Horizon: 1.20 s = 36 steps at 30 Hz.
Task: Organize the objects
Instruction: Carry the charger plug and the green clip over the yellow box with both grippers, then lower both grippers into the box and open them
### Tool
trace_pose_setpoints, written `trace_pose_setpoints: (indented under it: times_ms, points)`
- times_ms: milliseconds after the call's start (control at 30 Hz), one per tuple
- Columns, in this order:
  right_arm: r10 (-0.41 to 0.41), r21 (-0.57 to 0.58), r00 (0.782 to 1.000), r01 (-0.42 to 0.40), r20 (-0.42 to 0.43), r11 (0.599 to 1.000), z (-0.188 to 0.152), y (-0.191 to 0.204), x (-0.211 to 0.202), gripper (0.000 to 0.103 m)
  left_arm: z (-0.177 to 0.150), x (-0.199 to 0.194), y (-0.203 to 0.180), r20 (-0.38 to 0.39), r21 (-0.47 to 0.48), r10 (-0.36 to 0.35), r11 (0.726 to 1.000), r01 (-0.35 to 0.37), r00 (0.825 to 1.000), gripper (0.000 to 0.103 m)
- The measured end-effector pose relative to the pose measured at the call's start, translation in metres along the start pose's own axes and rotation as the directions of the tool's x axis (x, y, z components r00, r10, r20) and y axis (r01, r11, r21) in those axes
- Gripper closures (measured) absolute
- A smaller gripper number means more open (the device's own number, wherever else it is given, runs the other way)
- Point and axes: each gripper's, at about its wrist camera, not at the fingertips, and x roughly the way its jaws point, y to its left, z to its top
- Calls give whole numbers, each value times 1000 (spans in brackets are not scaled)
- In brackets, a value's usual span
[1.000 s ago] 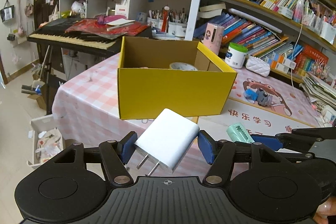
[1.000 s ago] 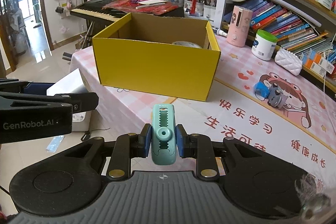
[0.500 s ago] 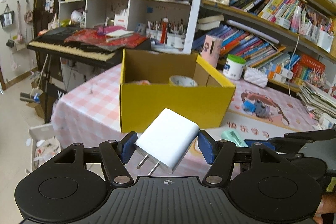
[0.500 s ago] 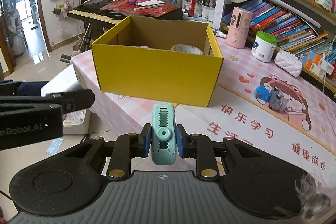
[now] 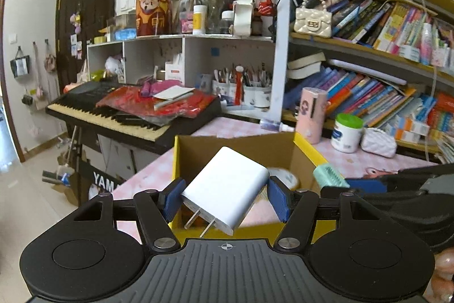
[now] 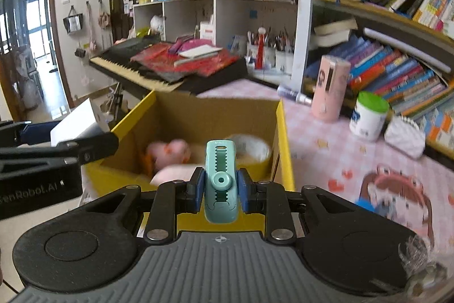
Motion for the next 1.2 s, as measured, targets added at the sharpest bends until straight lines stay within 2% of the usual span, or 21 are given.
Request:
trace_pose_setpoints:
  times_ms: [100, 233, 400, 500, 867, 1200]
  points:
    - [6, -10, 1000, -6, -4, 1000, 13, -11, 22, 80, 4, 20, -5, -16, 10, 15, 1000, -15, 1000, 41]
    - [34, -20, 998, -35, -52, 999, 22, -22, 49, 80, 6, 42, -6, -53, 4, 34, 999, -34, 998, 41]
    - [65, -63, 993, -72, -102, 995, 24, -25, 75, 80, 7, 68, -8, -103, 19, 74, 997, -72, 992, 40]
    - [77, -97, 990, -88, -116, 991, 23, -24, 86, 80, 7, 79, -7, -133, -4, 80, 997, -81, 988, 40]
    - [93, -222, 975, -138, -200, 965, 13, -18, 117, 80, -11, 104, -12, -253, 15, 120, 993, -120, 960, 40]
    - [100, -265, 968, -161, -230, 951, 14, -16, 130, 80, -13, 106, -19, -236, 60, 172, 985, -163, 956, 39]
